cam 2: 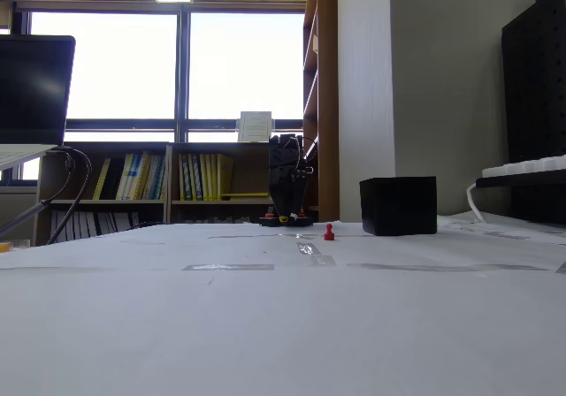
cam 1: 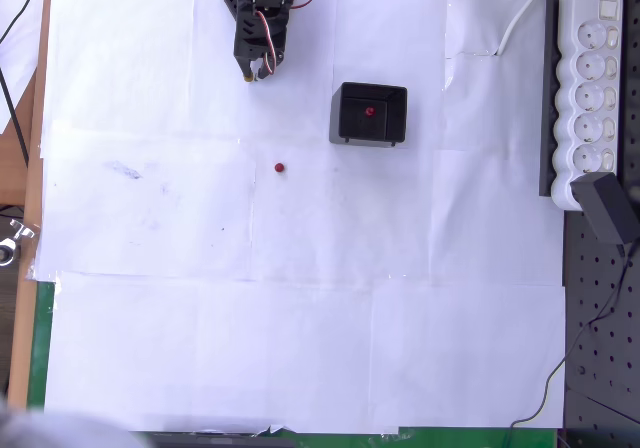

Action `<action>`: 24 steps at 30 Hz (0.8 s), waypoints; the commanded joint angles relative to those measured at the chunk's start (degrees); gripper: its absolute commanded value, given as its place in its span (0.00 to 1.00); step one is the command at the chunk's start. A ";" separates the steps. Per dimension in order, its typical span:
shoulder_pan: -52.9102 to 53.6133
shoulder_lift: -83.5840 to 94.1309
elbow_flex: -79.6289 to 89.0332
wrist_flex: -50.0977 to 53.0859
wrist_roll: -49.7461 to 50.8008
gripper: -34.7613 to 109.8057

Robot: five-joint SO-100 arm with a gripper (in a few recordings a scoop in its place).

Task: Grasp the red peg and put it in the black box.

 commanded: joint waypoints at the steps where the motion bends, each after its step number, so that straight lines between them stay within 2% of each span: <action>1: 7.38 -5.19 -7.29 -0.53 -2.11 0.24; 24: 6.77 -5.62 -7.29 0.18 -1.93 0.24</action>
